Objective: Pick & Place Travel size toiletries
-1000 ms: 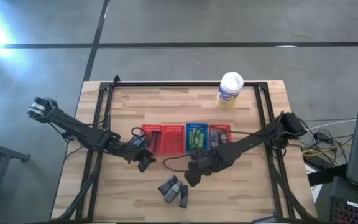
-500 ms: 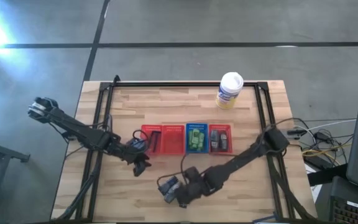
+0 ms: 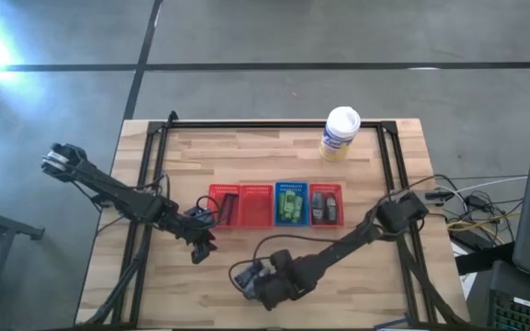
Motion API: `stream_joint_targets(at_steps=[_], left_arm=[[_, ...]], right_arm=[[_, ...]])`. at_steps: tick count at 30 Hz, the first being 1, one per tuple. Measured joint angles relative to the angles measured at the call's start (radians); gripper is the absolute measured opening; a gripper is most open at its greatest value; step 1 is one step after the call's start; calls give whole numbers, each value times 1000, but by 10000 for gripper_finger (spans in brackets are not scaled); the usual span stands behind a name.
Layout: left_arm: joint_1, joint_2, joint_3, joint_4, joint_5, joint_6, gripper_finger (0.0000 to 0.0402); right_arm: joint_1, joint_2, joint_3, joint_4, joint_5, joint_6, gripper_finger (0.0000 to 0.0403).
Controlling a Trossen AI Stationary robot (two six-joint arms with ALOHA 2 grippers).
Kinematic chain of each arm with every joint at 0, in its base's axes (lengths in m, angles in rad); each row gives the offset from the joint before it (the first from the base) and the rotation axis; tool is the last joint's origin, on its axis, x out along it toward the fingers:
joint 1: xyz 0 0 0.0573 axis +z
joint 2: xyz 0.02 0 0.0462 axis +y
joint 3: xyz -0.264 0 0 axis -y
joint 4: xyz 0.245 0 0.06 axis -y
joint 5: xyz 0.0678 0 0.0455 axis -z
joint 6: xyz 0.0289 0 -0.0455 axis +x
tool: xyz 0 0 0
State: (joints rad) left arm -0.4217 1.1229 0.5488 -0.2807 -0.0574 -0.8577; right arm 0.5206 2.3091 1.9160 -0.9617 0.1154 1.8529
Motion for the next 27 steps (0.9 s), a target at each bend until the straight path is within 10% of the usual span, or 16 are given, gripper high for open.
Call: stream_joint_targets(at_steps=[27], left_arm=[[0,-1,0,12,2,0,181]], right_arm=[[-44,1,-17,87,-34,66,226]])
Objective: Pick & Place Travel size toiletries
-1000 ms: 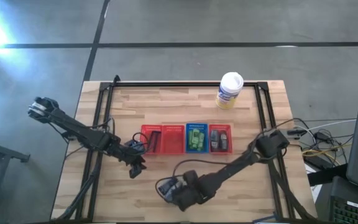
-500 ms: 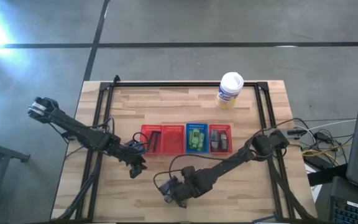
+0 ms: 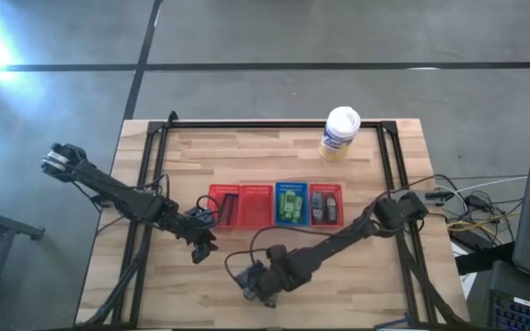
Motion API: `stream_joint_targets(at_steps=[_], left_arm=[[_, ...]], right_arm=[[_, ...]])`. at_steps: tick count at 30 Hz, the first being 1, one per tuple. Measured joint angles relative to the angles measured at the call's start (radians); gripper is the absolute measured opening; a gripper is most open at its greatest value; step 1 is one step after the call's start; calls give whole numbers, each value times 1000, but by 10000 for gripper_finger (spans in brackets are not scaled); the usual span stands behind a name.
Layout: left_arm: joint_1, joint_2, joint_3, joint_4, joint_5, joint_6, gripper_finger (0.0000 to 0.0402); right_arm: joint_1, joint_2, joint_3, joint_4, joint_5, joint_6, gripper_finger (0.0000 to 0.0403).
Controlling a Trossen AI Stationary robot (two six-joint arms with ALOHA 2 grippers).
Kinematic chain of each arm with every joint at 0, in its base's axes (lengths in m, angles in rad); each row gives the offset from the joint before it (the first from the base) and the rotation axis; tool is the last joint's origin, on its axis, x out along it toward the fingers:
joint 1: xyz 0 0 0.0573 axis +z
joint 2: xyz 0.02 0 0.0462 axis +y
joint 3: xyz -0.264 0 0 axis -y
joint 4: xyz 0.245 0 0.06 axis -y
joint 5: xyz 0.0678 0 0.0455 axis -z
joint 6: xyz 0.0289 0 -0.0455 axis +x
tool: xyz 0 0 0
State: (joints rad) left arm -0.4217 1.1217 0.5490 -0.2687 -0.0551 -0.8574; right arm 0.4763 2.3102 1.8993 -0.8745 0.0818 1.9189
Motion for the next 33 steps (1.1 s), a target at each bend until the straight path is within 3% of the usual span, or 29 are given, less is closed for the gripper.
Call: stream_joint_targets(at_steps=[19,26,33], left_arm=[[0,0,0,0,-2,51,181],[0,0,0,0,-2,69,181],[0,0,0,0,-2,79,181]], right_arm=[[35,-1,6,51,-30,64,315],[50,-2,-21,44,-33,38,320],[54,-5,-83,111,-85,42,300]])
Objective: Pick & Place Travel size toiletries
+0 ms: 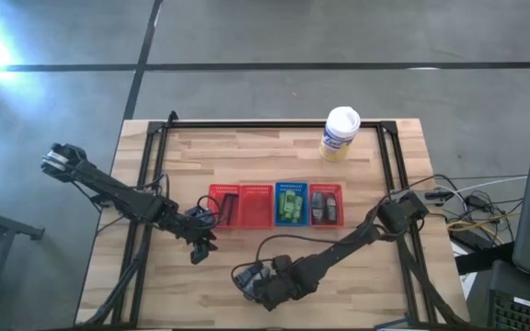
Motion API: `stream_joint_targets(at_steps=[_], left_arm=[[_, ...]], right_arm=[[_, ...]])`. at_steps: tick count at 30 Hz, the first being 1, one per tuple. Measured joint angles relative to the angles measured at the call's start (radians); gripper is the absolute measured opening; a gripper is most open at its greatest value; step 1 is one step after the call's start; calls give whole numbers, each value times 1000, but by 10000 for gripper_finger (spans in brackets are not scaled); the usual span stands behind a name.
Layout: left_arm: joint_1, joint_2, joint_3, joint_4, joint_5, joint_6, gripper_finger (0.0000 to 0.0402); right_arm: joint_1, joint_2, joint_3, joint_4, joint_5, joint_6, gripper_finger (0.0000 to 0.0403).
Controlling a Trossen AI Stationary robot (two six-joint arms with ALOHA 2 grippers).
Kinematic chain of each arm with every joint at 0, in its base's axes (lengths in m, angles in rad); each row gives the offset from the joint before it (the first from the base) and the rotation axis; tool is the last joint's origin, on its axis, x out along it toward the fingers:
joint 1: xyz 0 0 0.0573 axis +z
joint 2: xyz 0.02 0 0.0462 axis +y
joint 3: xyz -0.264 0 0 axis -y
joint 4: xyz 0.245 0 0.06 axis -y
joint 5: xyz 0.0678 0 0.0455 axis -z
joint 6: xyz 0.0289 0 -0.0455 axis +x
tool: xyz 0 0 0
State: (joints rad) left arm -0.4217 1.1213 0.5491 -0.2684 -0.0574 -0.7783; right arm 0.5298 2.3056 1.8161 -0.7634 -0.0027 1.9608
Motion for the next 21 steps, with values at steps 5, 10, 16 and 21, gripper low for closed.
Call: stream_joint_targets(at_steps=[5,10,16,21], left_arm=[[0,0,0,1,0,0,181],[0,0,0,0,0,0,181],[0,0,0,0,0,1,181],[0,0,0,19,1,2,181]], right_arm=[[0,-1,-1,3,2,-1,283],[3,-1,-14,13,-4,-4,258],[8,-4,-36,18,-45,-7,201],[10,-16,-41,19,-47,-46,136]])
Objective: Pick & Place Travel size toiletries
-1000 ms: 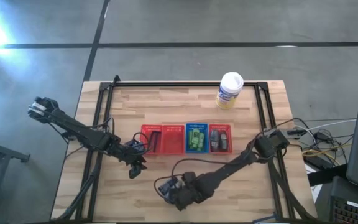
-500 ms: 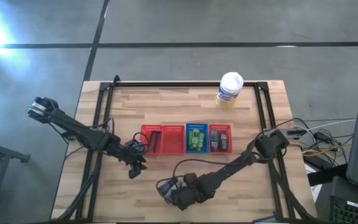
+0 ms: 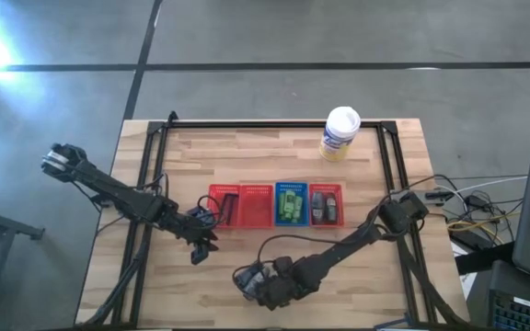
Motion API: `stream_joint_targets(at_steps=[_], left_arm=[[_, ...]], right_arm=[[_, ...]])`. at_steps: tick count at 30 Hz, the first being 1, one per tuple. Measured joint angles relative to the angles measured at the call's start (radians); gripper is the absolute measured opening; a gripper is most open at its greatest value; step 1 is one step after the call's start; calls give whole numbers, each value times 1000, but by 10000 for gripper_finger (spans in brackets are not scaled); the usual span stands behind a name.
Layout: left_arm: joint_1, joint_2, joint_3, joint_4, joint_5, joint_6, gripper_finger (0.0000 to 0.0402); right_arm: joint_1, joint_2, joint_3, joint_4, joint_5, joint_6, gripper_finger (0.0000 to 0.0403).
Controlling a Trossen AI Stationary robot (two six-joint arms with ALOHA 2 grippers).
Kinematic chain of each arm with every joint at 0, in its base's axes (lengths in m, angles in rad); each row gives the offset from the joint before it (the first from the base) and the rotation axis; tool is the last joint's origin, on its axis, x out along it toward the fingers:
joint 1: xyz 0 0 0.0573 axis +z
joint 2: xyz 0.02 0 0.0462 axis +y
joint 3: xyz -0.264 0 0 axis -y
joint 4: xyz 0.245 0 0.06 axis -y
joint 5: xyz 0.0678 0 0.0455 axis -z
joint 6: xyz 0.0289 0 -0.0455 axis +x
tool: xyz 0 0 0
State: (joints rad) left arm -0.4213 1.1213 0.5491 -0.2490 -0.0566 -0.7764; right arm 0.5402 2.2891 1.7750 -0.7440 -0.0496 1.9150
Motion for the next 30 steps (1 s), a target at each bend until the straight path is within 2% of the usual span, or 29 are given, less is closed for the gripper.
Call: stream_joint_targets(at_steps=[4,10,12,18,21,30], left_arm=[[-5,-6,0,43,4,51,181],[-27,-46,0,136,14,167,181],[-36,-61,0,203,14,256,181],[-55,-71,0,425,20,647,181],[-58,-72,2,490,36,756,181],[-64,-65,60,464,56,1000,181]], right_arm=[[4,-25,-1,-29,11,-13,84],[6,-97,-1,-77,128,8,38],[2,-128,-1,-54,159,-35,36],[-38,-187,1,73,153,-256,44],[-64,-197,1,145,123,-328,41],[-125,-245,1,150,56,-458,48]])
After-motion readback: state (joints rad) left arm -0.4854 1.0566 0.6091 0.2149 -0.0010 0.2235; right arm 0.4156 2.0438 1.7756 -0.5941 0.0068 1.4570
